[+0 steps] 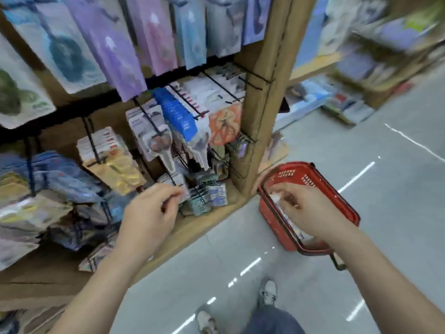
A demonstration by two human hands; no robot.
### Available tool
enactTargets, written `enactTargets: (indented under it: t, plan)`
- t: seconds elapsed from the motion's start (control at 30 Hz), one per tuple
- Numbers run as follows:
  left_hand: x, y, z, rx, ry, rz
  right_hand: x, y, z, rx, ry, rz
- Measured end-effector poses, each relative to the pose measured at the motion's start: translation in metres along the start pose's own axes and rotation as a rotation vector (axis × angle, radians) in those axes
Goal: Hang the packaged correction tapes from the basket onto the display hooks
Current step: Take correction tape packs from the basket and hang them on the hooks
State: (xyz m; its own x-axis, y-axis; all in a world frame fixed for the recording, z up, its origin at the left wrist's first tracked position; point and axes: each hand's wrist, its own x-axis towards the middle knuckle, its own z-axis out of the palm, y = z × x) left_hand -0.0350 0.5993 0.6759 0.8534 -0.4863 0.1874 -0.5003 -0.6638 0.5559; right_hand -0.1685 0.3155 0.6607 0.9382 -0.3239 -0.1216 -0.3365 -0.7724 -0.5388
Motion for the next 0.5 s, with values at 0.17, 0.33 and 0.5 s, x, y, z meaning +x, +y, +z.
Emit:
enactTargets:
  t: [0.17,0.33,0.5]
  plan:
    - [0.021,0.054,0.080,0.017,-0.231,0.088,-0.032,0.095,-0.022,0.021,0.039,0.272]
    - [0.047,0.118,0.171,-0.009,-0.342,0.158,-0.063,0.196,-0.035,0.138,0.122,0.537]
    - [0.081,0.162,0.268,0.010,-0.492,0.165,-0.081,0.281,-0.034,0.301,0.171,0.713]
